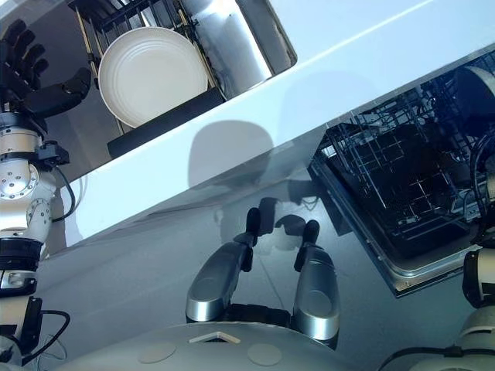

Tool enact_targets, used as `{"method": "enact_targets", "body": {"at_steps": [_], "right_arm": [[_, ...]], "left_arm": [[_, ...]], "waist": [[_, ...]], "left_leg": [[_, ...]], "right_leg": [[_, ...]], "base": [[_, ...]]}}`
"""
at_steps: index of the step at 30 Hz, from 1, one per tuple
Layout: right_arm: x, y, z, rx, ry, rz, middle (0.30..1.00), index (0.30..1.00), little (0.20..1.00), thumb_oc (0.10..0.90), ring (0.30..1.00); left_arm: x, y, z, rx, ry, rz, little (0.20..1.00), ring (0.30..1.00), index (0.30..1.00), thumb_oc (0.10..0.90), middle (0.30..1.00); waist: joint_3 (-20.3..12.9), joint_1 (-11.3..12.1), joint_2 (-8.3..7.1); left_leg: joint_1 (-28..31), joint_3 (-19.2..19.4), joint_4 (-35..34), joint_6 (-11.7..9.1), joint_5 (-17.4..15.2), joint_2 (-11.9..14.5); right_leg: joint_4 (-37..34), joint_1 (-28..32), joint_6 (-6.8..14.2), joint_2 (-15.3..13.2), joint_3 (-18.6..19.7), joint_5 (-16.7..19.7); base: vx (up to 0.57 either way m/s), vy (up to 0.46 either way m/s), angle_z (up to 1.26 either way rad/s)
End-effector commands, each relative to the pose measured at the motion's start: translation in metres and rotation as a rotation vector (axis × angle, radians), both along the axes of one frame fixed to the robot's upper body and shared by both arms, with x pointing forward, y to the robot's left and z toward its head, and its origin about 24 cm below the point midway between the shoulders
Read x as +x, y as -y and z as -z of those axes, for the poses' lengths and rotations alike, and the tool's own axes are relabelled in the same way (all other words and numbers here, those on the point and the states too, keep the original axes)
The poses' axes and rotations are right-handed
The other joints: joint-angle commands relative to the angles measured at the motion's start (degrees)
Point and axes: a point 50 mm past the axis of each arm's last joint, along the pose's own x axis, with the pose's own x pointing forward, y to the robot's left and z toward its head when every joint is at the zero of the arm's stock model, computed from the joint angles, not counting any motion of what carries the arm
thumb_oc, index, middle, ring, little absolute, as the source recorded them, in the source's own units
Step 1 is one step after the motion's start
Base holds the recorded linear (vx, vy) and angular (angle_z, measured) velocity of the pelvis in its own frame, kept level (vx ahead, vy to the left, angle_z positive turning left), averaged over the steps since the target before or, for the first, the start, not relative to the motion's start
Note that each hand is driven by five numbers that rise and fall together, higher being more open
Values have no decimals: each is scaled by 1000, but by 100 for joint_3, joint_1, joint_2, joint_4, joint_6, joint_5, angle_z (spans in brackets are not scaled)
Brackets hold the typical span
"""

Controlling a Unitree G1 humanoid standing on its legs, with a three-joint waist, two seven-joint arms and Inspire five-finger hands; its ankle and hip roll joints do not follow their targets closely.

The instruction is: Pick up plates and place into dishwasher.

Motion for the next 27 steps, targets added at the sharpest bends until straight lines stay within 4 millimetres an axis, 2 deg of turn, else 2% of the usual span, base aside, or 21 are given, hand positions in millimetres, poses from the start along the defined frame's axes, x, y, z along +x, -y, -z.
{"method": "enact_targets", "body": {"at_steps": [1,9,20,25,27], "right_arm": [[2,-4,1,-75,-41,-34,900,900,900,800,900],[3,-8,6,-86,-44,-70,900,900,900,800,900],[0,-9,9,-99,-50,-106,900,900,900,800,900],[-4,-10,3,-99,78,-89,900,900,900,800,900],[-7,-11,-10,-135,197,-36,900,900,900,800,900]], "left_arm": [[-16,-12,-64,89,278,-38,900,900,900,800,900],[-16,-15,-61,84,255,-39,900,900,900,800,900],[-18,-18,-48,81,210,-47,900,900,900,800,900],[-20,-20,-41,98,183,-46,900,900,900,800,900],[-23,-21,-37,98,175,-47,900,900,900,800,900]], "waist": [[-319,125,-111],[-424,128,-240],[-635,91,-341],[-795,45,-403],[-897,5,-443]], "left_leg": [[-225,154,57,2,-243,-150],[-85,178,-23,20,-252,-173],[183,247,-198,64,-281,-215],[390,267,-313,90,-330,-240],[499,290,-356,110,-374,-264]], "right_leg": [[683,-278,-286,540,27,-757],[251,-1,-210,564,81,-590],[-210,329,-95,549,156,-407],[-462,540,-39,546,190,-328],[-620,658,0,546,215,-272]], "base": [[0,0,0],[-16,39,-4],[-1,60,-9],[26,59,-2],[41,63,-4]]}}
